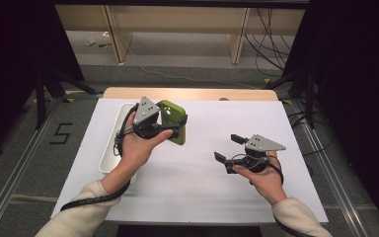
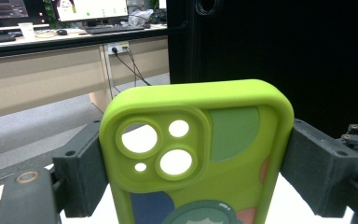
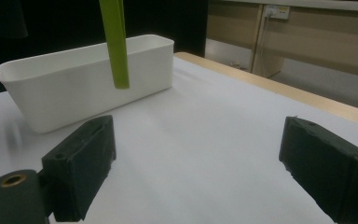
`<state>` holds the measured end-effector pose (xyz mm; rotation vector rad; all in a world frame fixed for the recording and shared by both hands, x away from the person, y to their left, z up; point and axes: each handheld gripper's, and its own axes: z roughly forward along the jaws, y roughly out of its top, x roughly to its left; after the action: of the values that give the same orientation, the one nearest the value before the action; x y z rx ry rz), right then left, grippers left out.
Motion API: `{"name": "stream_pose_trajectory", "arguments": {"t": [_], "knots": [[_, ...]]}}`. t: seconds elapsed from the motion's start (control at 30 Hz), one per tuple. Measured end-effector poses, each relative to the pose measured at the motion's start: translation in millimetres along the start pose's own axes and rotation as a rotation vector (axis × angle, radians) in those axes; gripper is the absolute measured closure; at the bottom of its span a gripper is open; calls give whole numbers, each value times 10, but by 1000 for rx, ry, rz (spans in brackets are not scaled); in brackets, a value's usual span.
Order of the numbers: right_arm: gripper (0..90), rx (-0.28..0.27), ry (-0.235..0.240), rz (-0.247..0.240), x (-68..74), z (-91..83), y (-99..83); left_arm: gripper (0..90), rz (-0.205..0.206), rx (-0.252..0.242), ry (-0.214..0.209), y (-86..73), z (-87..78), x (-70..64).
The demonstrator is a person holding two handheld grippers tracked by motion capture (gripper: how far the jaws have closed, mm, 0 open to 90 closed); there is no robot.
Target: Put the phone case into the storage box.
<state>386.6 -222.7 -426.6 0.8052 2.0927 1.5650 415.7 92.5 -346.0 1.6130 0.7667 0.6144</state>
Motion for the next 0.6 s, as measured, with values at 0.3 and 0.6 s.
{"name": "stream_pose_trajectory", "arguments": {"t": [0.3,0.6], "knots": [[118,0,2,3,-6,-44,-11,161,-4,-1,15,4,-67,73],[137,-2,-2,-3,-4,-86,-26,161,-5,-6,27,29,-117,122]]}}
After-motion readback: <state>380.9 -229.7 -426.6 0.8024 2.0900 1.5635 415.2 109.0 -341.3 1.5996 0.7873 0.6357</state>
